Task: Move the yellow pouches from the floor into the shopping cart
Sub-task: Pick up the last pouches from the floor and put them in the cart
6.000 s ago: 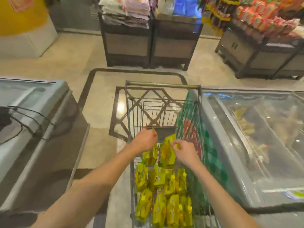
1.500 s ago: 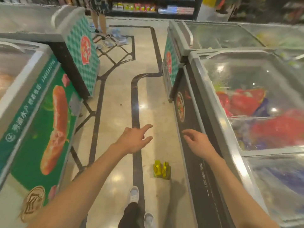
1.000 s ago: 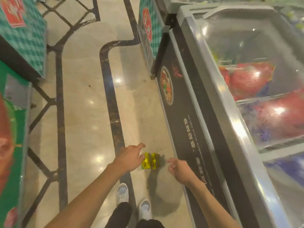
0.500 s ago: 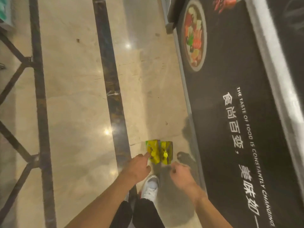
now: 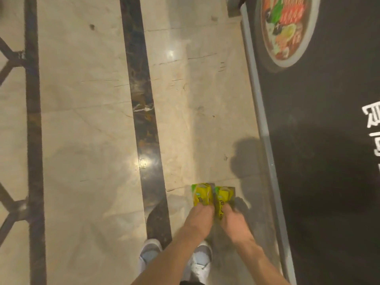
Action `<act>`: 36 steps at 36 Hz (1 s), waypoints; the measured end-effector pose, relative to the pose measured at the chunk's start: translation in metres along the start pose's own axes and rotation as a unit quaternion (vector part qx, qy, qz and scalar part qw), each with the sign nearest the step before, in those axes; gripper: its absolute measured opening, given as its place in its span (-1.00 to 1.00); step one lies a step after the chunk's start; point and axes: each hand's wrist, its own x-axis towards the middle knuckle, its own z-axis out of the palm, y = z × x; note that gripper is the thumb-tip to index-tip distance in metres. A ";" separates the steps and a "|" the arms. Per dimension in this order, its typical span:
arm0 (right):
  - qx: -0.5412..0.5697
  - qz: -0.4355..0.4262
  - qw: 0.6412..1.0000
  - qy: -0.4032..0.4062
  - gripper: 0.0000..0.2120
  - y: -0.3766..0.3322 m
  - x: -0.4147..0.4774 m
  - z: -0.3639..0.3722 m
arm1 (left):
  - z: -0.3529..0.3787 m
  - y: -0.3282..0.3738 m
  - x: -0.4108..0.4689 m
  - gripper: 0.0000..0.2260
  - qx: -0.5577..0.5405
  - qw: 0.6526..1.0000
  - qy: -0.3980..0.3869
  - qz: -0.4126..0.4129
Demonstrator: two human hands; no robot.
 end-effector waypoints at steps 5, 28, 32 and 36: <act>0.073 0.000 0.997 0.024 -0.91 0.005 -0.032 -0.025 | -0.020 -0.007 -0.021 -0.75 0.013 1.000 0.023 -0.002; -0.005 -0.224 0.955 0.194 -0.86 -0.138 -0.441 -0.298 | -0.309 0.066 -0.485 -0.76 0.100 0.978 0.175 0.046; -0.004 -0.264 0.937 0.230 -0.88 -0.169 -0.513 -0.342 | -0.344 0.077 -0.565 -0.64 0.094 0.970 0.217 0.045; -0.007 -0.291 0.927 0.237 -0.85 -0.204 -0.583 -0.376 | -0.373 0.082 -0.646 -0.69 0.056 0.967 0.246 0.030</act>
